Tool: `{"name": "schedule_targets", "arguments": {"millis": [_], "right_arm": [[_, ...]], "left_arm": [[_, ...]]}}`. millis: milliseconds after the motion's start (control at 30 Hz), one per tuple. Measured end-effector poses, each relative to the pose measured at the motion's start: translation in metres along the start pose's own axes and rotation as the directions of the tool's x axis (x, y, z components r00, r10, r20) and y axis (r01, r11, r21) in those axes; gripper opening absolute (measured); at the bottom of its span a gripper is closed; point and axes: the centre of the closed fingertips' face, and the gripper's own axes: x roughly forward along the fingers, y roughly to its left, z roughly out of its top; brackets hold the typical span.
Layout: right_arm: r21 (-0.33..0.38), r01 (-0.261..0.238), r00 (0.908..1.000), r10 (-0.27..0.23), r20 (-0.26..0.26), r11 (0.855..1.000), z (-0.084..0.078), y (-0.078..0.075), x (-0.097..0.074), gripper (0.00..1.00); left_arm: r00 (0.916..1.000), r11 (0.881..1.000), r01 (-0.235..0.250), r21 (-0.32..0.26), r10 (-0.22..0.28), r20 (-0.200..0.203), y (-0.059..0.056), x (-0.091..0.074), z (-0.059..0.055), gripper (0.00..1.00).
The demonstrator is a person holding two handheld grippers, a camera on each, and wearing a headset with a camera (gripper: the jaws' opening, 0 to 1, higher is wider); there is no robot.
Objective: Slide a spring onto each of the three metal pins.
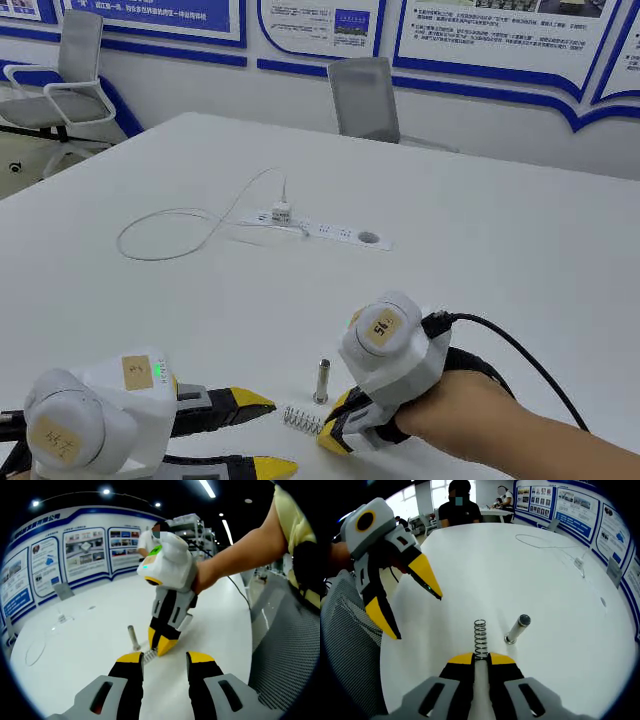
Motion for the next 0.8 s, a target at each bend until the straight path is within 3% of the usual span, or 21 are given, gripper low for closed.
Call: {"name": "schedule_targets", "arguments": {"millis": [533, 800], "right_arm": [[-0.017, 0.009, 0.9999, -0.009, -0.01, 1.0, -0.008, 0.0, -0.019, 0.11], [-0.069, -0.001, 0.9999, 0.0, -0.011, 0.998, -0.008, 0.008, -0.042, 0.11]], "left_arm": [[0.9999, 1.0, 0.016, 0.016, -0.016, -0.006, -0.005, 0.008, 0.002, 0.34], [0.9997, 0.999, 0.021, 0.032, -0.021, -0.013, -0.005, 0.009, 0.002, 0.34]]}}
